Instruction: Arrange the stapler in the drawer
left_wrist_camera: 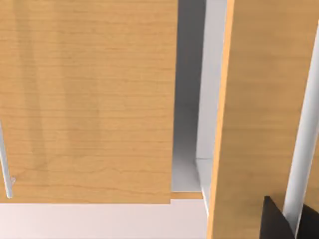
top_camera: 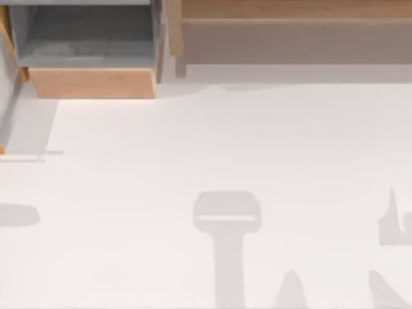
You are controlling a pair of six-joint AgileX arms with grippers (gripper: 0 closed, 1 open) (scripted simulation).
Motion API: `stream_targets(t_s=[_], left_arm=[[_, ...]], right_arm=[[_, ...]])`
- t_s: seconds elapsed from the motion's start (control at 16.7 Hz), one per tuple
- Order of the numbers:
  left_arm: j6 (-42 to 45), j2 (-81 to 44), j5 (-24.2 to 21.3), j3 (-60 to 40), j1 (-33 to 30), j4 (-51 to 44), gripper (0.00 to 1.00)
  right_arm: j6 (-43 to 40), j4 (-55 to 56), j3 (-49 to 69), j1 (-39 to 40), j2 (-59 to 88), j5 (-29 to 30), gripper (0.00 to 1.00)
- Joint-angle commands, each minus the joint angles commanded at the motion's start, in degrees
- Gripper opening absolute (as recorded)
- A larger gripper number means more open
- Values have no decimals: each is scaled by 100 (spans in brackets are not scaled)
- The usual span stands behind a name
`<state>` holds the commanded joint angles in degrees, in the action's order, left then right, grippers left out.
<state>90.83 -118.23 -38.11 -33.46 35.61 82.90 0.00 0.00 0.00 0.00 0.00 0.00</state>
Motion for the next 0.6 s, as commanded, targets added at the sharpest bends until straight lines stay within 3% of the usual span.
stream_targets(t_s=[0.3, 0.6], left_arm=[[-22, -333, 462, -831, -450, -468, 0], [-30, -356, 473, -844, -446, -508, 0]], right_arm=[[0, 0, 0, 0, 0, 0, 100], [0, 0, 0, 0, 0, 0, 100]])
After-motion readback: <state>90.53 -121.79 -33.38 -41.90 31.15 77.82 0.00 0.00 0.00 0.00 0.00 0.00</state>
